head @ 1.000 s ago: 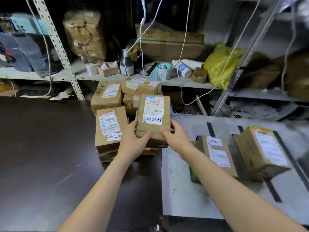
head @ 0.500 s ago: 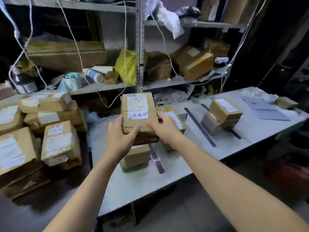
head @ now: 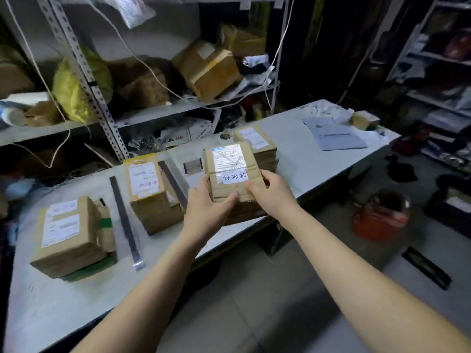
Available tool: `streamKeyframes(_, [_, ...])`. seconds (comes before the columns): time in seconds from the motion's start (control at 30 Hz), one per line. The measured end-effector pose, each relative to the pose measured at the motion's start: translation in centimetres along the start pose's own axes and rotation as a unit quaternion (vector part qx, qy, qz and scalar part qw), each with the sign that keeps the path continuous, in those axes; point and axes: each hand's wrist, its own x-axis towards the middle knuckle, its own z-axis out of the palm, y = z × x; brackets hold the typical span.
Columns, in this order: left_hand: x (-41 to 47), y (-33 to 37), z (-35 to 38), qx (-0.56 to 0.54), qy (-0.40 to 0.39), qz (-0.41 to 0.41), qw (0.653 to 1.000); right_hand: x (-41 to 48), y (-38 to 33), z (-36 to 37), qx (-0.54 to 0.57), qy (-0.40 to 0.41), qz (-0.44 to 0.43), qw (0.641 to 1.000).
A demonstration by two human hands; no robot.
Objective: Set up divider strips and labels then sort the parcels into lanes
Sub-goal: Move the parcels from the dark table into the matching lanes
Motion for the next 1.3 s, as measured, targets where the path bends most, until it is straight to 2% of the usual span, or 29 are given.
streamKeyframes(0.27, [1.5, -0.5, 13.2, 0.002, -0.046, -0.059, 0.997, 4.0, 9.8, -6.5, -0.015, 0.034, 0.097, 0.995])
streamKeyframes(0.6, [8.4, -6.3, 21.9, 0.006, -0.075, -0.155, 0.985, 15.0, 18.1, -6.0, -0.039, -0.037, 0.162, 0.985])
streamKeyframes(0.77, [10.4, -8.3, 24.8, 0.012, -0.065, -0.194, 0.979, 19.1, 21.0, -5.0, -0.058, -0.071, 0.168, 0.982])
streamKeyframes(1.03, [11.0, -9.4, 26.5, 0.071, -0.031, -0.21, 0.975, 21.7, 23.2, -4.0, -0.052, -0.114, 0.148, 0.981])
streamKeyframes(1.2, [11.0, -8.6, 27.2, 0.138, -0.017, -0.219, 0.966, 22.1, 23.8, -4.7, -0.083, -0.138, 0.113, 0.98])
streamKeyframes(1.3, [11.0, -7.5, 26.8, 0.198, -0.03, -0.218, 0.955, 21.9, 23.3, -5.6, -0.152, -0.143, 0.052, 0.977])
